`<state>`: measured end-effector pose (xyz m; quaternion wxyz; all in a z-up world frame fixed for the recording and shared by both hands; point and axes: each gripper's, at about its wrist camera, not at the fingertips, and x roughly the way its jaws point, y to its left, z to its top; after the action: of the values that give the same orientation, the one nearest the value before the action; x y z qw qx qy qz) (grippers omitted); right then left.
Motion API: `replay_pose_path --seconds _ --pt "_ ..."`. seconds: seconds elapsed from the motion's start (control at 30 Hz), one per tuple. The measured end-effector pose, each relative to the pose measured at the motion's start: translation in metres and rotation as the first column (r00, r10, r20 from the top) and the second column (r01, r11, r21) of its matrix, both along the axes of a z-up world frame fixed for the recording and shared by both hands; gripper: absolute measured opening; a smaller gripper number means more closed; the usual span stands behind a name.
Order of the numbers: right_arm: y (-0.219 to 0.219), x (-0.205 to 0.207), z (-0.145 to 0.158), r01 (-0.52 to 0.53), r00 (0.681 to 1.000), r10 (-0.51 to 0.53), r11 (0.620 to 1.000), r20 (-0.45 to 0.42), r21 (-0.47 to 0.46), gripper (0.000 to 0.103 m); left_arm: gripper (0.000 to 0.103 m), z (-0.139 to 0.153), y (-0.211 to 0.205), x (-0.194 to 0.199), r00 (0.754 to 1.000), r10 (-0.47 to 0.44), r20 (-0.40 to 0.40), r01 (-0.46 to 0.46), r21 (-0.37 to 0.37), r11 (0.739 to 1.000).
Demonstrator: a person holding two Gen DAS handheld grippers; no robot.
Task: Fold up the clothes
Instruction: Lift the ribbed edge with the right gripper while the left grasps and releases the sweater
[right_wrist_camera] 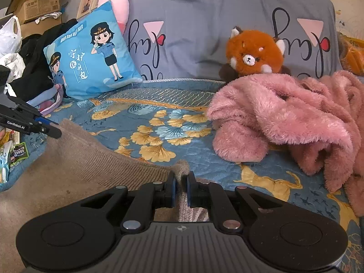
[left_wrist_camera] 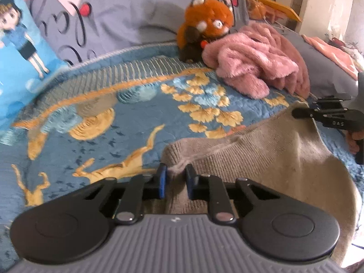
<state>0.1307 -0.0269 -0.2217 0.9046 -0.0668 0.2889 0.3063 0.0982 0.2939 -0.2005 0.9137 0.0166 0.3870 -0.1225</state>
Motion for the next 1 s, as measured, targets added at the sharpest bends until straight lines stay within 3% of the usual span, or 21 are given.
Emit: replay_pose_path --seconds 0.17,0.23,0.33,0.57,0.67,0.73,0.83,1.0 --pt "-0.001 -0.005 0.002 0.001 1.000 -0.001 1.000 0.008 0.002 0.009 0.015 0.011 -0.012 -0.016 0.998 0.027 0.061 -0.031 0.065 0.997" --pt "-0.001 -0.008 0.003 0.001 1.000 -0.001 1.000 0.011 0.003 0.009 0.005 0.016 -0.020 -0.024 0.996 0.030 0.089 -0.040 0.120 0.992" --pt "-0.002 -0.011 0.005 -0.001 1.000 0.000 1.000 0.016 0.006 0.009 0.005 0.022 -0.027 -0.032 0.993 0.038 0.113 -0.056 0.161 0.985" --pt "0.000 -0.020 0.013 0.010 0.997 -0.010 1.000 0.075 0.007 0.008 0.005 0.016 -0.021 -0.025 0.996 0.065 0.061 -0.072 0.116 0.991" --pt "0.005 -0.017 0.022 0.039 0.995 -0.039 0.999 0.092 0.002 0.008 0.005 0.019 -0.014 -0.019 0.991 0.115 0.066 -0.120 0.089 0.989" --pt "0.009 -0.012 0.028 0.058 0.994 -0.058 0.998 0.095 0.001 0.008 0.005 0.025 -0.014 -0.016 0.987 0.129 0.093 -0.139 0.113 0.984" --pt "0.015 -0.002 0.036 0.082 0.994 -0.084 0.996 0.074 0.030 0.007 0.005 0.036 -0.013 -0.011 0.981 0.140 0.131 -0.157 0.127 0.979" --pt "0.021 0.024 0.022 0.148 0.987 -0.147 0.989 -0.057 0.015 0.008 0.005 0.041 -0.008 0.016 0.974 0.189 0.124 -0.205 0.136 0.969"
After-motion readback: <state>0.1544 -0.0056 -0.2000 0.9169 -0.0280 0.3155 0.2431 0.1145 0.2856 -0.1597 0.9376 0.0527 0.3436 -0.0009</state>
